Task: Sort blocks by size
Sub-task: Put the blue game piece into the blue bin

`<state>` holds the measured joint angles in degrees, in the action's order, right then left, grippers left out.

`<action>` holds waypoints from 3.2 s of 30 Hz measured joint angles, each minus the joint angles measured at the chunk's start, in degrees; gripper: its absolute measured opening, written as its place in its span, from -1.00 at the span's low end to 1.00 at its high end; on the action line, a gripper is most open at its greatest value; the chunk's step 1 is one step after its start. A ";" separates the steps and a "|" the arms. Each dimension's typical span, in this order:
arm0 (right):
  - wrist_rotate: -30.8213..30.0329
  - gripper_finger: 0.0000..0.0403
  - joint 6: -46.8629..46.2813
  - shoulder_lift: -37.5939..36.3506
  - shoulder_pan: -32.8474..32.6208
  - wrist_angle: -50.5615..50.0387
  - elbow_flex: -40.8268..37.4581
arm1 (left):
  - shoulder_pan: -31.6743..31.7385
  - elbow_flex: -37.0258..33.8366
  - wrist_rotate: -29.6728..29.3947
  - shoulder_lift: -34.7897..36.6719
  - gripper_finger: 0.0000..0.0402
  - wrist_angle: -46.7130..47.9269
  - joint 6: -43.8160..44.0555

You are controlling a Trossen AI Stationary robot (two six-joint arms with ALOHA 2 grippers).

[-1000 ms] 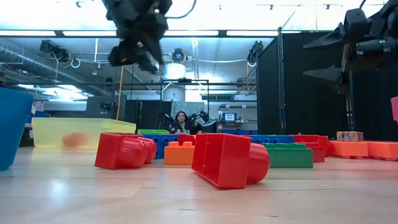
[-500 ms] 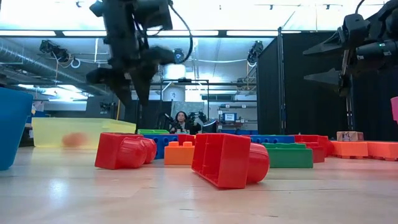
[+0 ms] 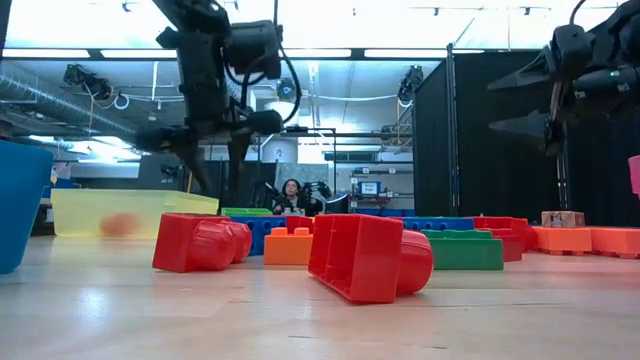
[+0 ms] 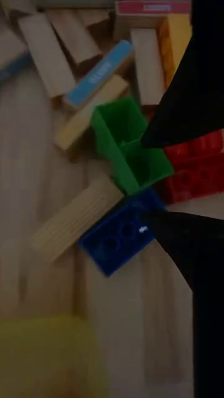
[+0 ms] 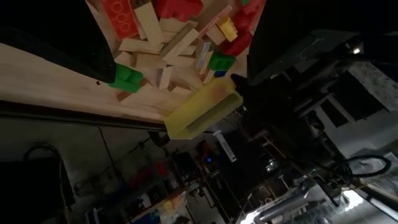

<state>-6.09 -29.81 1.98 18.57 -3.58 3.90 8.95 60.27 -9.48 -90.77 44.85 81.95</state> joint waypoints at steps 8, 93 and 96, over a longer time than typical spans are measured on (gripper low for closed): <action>0.22 0.85 -0.02 0.00 0.00 -0.39 0.00 | 0.44 -3.93 2.52 -0.39 -0.09 -1.95 7.11; 2.84 0.85 -2.16 0.04 -0.11 -0.38 0.04 | 2.00 -11.42 4.08 3.29 -0.44 -15.94 15.89; 2.85 0.85 -2.36 0.04 -0.11 -0.37 0.04 | 2.08 -11.43 4.01 7.16 -0.44 -14.93 14.92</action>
<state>-3.24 -32.17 2.02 18.46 -3.95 3.95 11.03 48.84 -5.47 -83.61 29.92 96.87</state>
